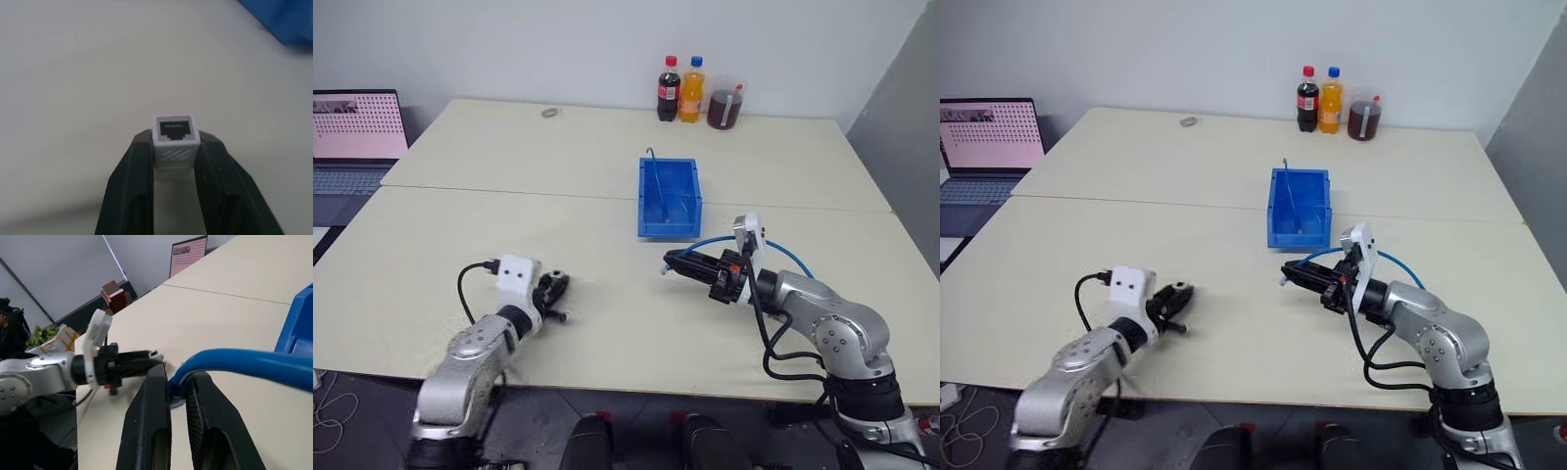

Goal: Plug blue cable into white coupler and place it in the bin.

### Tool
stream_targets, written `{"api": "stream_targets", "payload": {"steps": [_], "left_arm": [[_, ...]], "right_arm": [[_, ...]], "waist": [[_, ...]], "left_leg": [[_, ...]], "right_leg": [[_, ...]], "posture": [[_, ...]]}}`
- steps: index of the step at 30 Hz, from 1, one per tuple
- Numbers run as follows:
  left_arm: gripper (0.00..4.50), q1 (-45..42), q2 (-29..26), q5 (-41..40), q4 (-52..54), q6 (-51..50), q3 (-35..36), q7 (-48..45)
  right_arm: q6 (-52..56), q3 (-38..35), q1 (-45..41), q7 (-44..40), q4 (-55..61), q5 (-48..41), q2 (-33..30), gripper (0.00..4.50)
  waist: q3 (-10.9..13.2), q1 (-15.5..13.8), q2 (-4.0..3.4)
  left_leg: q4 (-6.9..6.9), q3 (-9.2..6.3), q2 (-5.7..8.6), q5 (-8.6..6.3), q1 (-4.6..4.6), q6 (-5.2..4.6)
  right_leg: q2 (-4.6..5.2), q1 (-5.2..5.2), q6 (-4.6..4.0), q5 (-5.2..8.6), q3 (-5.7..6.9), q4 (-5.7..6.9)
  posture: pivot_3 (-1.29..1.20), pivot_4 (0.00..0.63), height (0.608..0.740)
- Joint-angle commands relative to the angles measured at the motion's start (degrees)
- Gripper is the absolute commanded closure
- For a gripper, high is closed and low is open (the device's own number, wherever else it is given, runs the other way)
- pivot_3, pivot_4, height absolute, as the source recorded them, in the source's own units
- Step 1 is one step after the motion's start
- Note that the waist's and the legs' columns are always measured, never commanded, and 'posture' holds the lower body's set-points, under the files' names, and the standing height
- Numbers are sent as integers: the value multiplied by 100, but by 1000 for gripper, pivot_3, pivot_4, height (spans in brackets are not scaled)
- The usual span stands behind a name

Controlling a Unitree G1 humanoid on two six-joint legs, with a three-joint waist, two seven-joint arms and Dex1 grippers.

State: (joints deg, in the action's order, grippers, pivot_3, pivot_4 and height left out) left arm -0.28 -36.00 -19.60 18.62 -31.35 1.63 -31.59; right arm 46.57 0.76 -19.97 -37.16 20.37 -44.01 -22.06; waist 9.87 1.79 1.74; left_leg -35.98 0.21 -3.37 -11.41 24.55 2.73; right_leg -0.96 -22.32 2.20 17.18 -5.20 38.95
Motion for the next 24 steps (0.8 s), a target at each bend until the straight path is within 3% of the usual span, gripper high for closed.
{"api": "stream_targets", "payload": {"steps": [1,4,10,24], "left_arm": [[3702,-18,-908,295,-332,1036,-921,-2118],[3702,-600,-1021,373,-881,1534,-1127,-2783],[3702,-1662,-767,522,-1815,2192,-1538,-3830],[3702,-3063,54,1017,-3086,2563,-2155,-4664]], "right_arm": [[-104,-197,52,17,339,-75,-115,4366],[-121,-177,95,-2,472,-24,-230,4366],[-242,5,240,-47,832,242,-536,4366],[-870,957,111,-174,725,1265,-590,4366]], "waist": [[-3,-3,-19],[-3,-7,-28],[-2,-17,-27],[1,6,-23]], "left_leg": [[4,4,1,0,-2,0],[9,18,-7,-1,-5,-1],[6,17,-2,-1,-1,-2],[-3,-1,-8,-1,11,-3]], "right_leg": [[5,1,-13,6,-2,0],[16,0,-34,22,-15,-1],[4,-1,23,20,-12,1],[-15,-5,22,21,0,6]], "posture": [[0,150,740],[0,150,740],[0,150,740],[0,150,740]]}}
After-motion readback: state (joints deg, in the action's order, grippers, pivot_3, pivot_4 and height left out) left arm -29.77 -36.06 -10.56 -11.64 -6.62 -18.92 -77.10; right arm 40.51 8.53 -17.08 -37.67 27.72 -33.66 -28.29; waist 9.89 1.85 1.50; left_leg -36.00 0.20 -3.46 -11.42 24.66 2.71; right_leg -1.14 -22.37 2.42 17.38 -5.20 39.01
